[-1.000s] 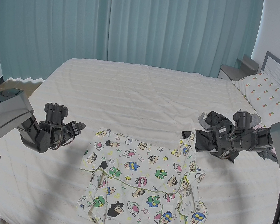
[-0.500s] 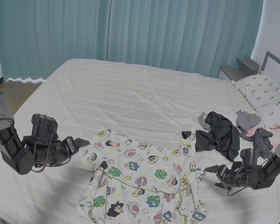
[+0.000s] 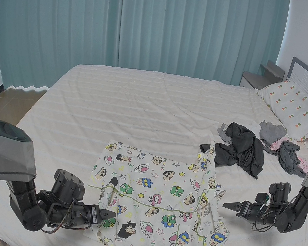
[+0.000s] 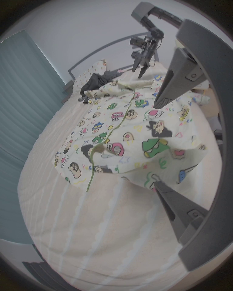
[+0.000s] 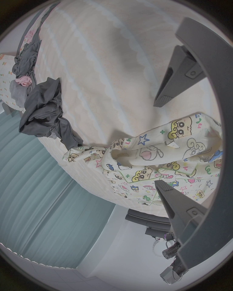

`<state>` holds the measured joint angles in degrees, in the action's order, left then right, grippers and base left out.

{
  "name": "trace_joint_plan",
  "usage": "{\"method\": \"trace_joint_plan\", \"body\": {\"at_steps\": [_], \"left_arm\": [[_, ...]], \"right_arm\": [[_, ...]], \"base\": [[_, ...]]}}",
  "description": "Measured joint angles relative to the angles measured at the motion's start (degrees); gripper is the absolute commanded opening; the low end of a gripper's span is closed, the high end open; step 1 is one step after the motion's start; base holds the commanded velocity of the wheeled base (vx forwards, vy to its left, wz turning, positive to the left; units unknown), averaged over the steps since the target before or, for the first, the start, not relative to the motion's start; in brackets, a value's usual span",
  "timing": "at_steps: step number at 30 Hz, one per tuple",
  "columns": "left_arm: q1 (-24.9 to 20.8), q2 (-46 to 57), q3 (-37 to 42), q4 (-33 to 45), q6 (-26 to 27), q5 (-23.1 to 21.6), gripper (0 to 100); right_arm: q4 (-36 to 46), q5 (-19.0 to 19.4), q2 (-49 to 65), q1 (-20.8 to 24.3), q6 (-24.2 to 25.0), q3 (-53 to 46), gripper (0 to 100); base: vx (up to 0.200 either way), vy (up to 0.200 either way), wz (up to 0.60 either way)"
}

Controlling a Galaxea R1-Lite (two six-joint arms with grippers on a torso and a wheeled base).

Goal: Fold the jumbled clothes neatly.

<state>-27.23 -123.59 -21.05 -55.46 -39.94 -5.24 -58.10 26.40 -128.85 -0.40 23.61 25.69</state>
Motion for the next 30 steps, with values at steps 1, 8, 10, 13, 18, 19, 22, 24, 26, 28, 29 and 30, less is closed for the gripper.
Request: {"method": "trace_joint_plan", "body": {"at_steps": [1,8,10,13,18,19,22,24,26,28,29,30], "left_arm": [[-0.1,-0.7,-0.7,-0.2,0.0,0.3,100],[-0.4,-4.9,-6.7,-0.4,0.2,4.0,100],[-0.9,-5.9,-8.0,-0.2,0.3,4.7,100],[-1.2,-6.9,-8.8,0.4,1.4,5.2,0],[-1.4,-7.9,-9.2,1.5,2.3,7.4,0],[-1.3,-8.0,-9.3,1.9,2.4,8.1,0],[-0.9,-8.3,-9.0,2.4,2.4,9.4,0],[-0.7,-8.4,-8.7,2.6,2.4,9.8,0],[-0.3,-8.1,-8.0,2.6,2.4,10.3,0],[0.1,-7.8,-7.7,2.6,2.5,10.7,0],[0.6,-7.3,-7.3,2.6,2.5,10.9,0],[1.0,-6.9,-7.1,2.6,2.5,11.0,0]], "right_arm": [[-0.1,0.1,-0.1,0.0,0.0,-0.2,100],[-0.5,0.6,-0.3,0.1,-0.1,-0.7,100],[-1.5,0.6,-0.3,0.1,0.0,-0.7,100],[-3.7,0.7,-0.5,0.2,0.1,-1.2,100],[-6.9,0.9,-1.1,0.1,0.3,-2.1,100],[-7.6,1.0,-1.2,0.1,0.4,-2.4,100],[-8.5,1.0,-1.6,0.1,0.4,-2.8,100],[-8.7,1.0,-1.7,0.1,0.4,-3.0,100],[-8.7,1.0,-1.8,0.1,0.4,-3.1,100],[-8.7,1.0,-1.9,0.2,0.4,-3.1,100],[-8.7,1.0,-1.9,0.2,0.4,-3.2,100],[-8.7,1.0,-1.9,0.2,0.5,-3.2,100]], "base": [[0.000,0.000,0.00],[0.000,0.000,0.00],[0.000,0.000,0.00],[0.000,0.000,0.00],[0.000,0.000,0.00],[0.000,0.000,0.00],[0.000,0.000,0.00],[0.000,0.000,0.00],[0.000,0.000,0.00],[0.000,0.000,0.00],[0.000,0.000,0.00],[0.000,0.000,0.00]]}}
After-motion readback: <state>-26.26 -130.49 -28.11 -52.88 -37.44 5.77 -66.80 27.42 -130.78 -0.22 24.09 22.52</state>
